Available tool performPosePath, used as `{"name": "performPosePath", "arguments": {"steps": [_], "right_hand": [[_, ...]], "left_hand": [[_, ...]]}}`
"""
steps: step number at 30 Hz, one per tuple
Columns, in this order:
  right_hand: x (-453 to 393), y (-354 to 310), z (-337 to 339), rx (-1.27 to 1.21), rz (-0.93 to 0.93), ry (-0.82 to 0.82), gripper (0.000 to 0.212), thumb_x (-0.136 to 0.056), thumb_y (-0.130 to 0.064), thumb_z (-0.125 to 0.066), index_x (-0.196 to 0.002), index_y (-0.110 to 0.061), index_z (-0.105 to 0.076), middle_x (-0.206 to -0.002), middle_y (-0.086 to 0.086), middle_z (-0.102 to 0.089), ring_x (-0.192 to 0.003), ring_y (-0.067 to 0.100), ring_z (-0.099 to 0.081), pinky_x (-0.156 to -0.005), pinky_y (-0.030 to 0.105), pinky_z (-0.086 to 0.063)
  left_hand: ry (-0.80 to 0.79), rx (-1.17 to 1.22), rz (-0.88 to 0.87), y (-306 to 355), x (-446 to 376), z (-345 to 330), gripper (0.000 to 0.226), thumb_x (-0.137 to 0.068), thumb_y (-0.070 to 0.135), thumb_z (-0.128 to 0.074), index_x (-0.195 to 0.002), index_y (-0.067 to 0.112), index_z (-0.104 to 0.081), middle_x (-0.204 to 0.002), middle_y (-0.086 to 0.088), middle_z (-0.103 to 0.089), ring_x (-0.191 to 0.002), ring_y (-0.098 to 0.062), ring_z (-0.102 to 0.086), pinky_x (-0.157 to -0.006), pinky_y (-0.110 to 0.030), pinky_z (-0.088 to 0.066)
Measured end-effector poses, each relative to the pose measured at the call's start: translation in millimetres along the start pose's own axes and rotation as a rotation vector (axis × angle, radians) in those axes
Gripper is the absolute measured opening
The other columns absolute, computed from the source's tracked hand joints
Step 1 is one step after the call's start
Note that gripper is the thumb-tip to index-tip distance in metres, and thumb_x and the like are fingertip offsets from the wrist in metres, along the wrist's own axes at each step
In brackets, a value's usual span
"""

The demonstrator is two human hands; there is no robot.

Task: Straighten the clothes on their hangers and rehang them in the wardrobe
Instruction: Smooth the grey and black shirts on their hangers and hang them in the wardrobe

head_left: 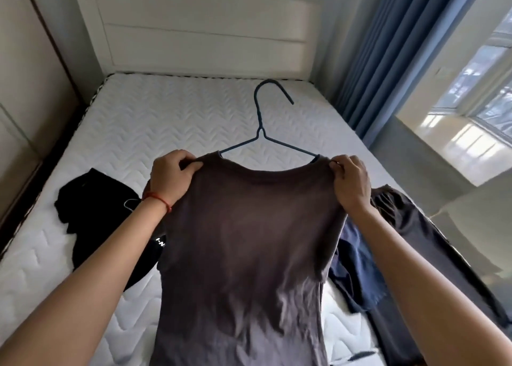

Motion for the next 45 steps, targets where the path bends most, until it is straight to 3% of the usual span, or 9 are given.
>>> {"name": "performPosePath", "arguments": {"steps": [8,17,21,23,28,33,37,41,45], "right_hand": [[-77,79,-88,-0.073,0.004,-0.221,0.022,-0.093,-0.016,-0.049,-0.104,-0.007,-0.065,-0.104,0.018,-0.060,-0.106,0.034,-0.051,-0.085,0.036,-0.038],[-106,134,-222,-0.041,0.025,-0.324,0.026,-0.095,-0.021,-0.044,-0.107,-0.008,-0.063,-0.107,0.017,-0.059,-0.107,0.034,-0.049,-0.084,0.040,-0.039],[-110,161,-306,0.131,0.043,-0.475,0.034,-0.095,-0.027,-0.043,-0.125,-0.014,-0.053,-0.126,0.016,-0.051,-0.121,0.034,-0.041,-0.100,0.043,-0.030],[-96,181,-328,0.131,0.027,-0.559,0.045,-0.092,-0.028,-0.047,-0.135,-0.018,-0.042,-0.138,0.012,-0.042,-0.130,0.031,-0.035,-0.107,0.043,-0.026],[-20,267,-330,0.064,-0.246,-0.672,0.037,-0.089,-0.022,-0.051,-0.123,-0.009,-0.052,-0.130,0.017,-0.049,-0.120,0.035,-0.046,-0.097,0.044,-0.039],[17,336,-322,0.037,-0.609,-0.597,0.040,-0.091,-0.023,-0.051,-0.128,-0.008,-0.051,-0.127,0.019,-0.054,-0.116,0.033,-0.052,-0.097,0.036,-0.038],[24,358,-341,-0.047,-0.785,-0.547,0.044,-0.088,-0.025,-0.057,-0.127,-0.006,-0.050,-0.123,0.015,-0.060,-0.118,0.028,-0.053,-0.098,0.030,-0.036],[33,374,-363,-0.058,-0.882,-0.531,0.048,-0.079,-0.037,-0.064,-0.114,-0.004,-0.058,-0.114,0.014,-0.065,-0.109,0.030,-0.059,-0.088,0.030,-0.042],[32,373,-372,-0.092,-0.904,-0.556,0.030,-0.078,-0.028,-0.067,-0.095,-0.004,-0.063,-0.099,0.014,-0.067,-0.100,0.029,-0.062,-0.081,0.030,-0.044]], "left_hand": [[0.061,-0.169,0.157,-15,-27,-87,0.015,-0.079,0.013,-0.068,-0.087,0.000,-0.068,-0.093,-0.017,-0.070,-0.090,-0.030,-0.063,-0.083,-0.028,-0.043],[-0.015,-0.401,0.268,-111,-67,-176,0.021,-0.083,0.019,-0.063,-0.095,0.002,-0.068,-0.103,-0.020,-0.067,-0.099,-0.036,-0.060,-0.088,-0.038,-0.044],[0.006,-0.576,0.327,-170,-76,-232,0.032,-0.087,0.022,-0.057,-0.115,0.007,-0.059,-0.121,-0.021,-0.057,-0.116,-0.040,-0.047,-0.095,-0.046,-0.037],[-0.050,-0.542,0.320,-186,-55,-258,0.045,-0.085,0.021,-0.060,-0.125,0.004,-0.050,-0.128,-0.024,-0.053,-0.120,-0.041,-0.044,-0.098,-0.047,-0.036],[-0.424,-0.445,0.254,-220,67,-335,0.049,-0.083,0.032,-0.053,-0.122,0.001,-0.054,-0.121,-0.024,-0.060,-0.110,-0.042,-0.056,-0.094,-0.048,-0.045],[-0.680,-0.533,0.263,-232,152,-385,0.053,-0.077,0.043,-0.040,-0.111,0.009,-0.063,-0.116,-0.015,-0.066,-0.102,-0.032,-0.066,-0.079,-0.044,-0.055],[-0.761,-0.704,0.234,-252,187,-406,0.056,-0.078,0.046,-0.036,-0.123,0.017,-0.053,-0.130,-0.009,-0.058,-0.116,-0.028,-0.058,-0.086,-0.053,-0.049],[-0.740,-0.773,0.209,-265,203,-414,0.059,-0.083,0.045,-0.032,-0.135,0.019,-0.036,-0.141,-0.007,-0.047,-0.131,-0.023,-0.031,-0.100,-0.055,-0.038],[-0.730,-0.802,0.198,-267,206,-417,0.059,-0.085,0.044,-0.032,-0.137,0.017,-0.036,-0.144,-0.009,-0.043,-0.133,-0.023,-0.027,-0.103,-0.056,-0.035]]}}
Point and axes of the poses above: each hand's wrist, its own x-axis away from the middle knuckle, its own z-axis out of the back of the hand, y = z × x, the point moved 4 cm from there along -x, towards the middle knuckle
